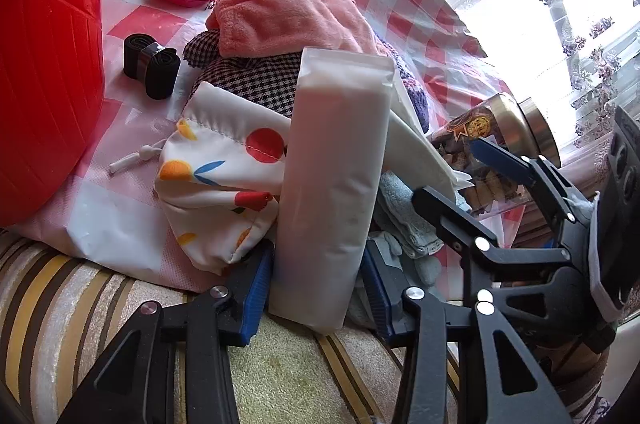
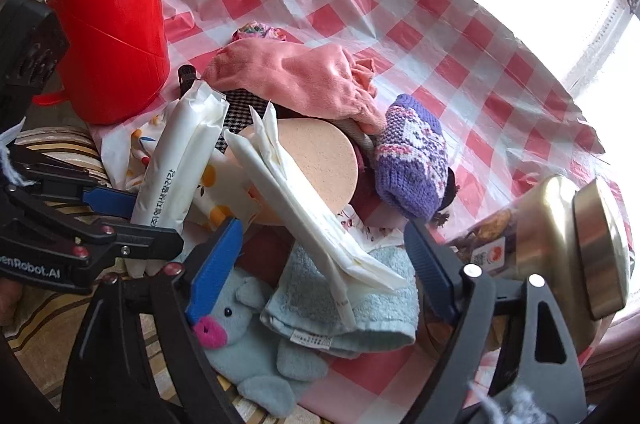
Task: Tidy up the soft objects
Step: 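Grasp the white rolled packet with the left gripper while the right grasps another white packet, then carry both white packets to the purple box and open both grippers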
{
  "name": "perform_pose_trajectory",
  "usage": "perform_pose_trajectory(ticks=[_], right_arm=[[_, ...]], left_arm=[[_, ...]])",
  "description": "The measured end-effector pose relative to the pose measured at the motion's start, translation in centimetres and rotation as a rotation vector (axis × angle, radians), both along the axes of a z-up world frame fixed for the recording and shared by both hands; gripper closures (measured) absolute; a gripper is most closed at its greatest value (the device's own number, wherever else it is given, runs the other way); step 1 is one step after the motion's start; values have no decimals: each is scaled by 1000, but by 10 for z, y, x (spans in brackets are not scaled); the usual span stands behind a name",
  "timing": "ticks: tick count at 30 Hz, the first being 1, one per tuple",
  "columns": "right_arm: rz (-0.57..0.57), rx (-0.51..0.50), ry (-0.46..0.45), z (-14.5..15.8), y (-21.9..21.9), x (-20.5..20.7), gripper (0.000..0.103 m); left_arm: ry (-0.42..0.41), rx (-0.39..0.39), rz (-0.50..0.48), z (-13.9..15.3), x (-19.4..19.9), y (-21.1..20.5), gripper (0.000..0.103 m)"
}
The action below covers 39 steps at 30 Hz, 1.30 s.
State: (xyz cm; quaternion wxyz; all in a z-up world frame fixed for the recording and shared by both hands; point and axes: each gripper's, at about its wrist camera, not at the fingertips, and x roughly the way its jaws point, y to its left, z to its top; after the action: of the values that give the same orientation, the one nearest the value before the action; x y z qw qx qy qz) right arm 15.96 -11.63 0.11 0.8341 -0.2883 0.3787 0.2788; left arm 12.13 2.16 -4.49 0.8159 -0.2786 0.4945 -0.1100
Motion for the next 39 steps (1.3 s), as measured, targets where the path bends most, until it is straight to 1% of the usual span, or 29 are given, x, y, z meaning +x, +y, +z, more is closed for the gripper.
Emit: perform_pose_trajectory(ticks=[2,3,4,5,7,9,13,19,21,24,27,31,34,39], right_arm=[[9,-20,11,-6,5,3,38],[17,-23,16,-8,7,4,44],[21,-22,25,-9,7,4,58],[21,-17,40,-10,8,5,61],[10,3,49,-9,5,5,64],[1,35,57,-3,1,2,67],[-44,107,64,14,-15,-6,71],[-133,230,93,40,-56,-27,76],[-167,278,109,48,-74,-37,77],[-226,329,125,54,-103,-50,77],[-282,376,141,57,-134,-65,78],[-379,428,144,59,-186,-89,78],[-474,441,144,55,-228,-106,78],[-634,443,164,40,-300,-135,78]], left_arm=[[-4,-3,-1,1,-1,1,59],[-8,-4,-1,1,-2,1,59],[-11,-5,-1,2,-3,2,59],[-16,-5,-1,3,-3,2,59],[-28,-4,0,5,-4,2,60],[-46,-4,5,9,-7,2,60],[-109,3,18,22,-18,4,61],[-187,22,28,47,-34,2,61],[-202,14,20,56,-40,-1,61],[-203,-20,-12,63,-47,-15,61],[-196,-56,-70,67,-51,-42,61],[-177,-113,-181,74,-56,-86,61],[-129,-161,-272,72,-58,-126,61],[-39,-225,-423,68,-58,-200,61]])
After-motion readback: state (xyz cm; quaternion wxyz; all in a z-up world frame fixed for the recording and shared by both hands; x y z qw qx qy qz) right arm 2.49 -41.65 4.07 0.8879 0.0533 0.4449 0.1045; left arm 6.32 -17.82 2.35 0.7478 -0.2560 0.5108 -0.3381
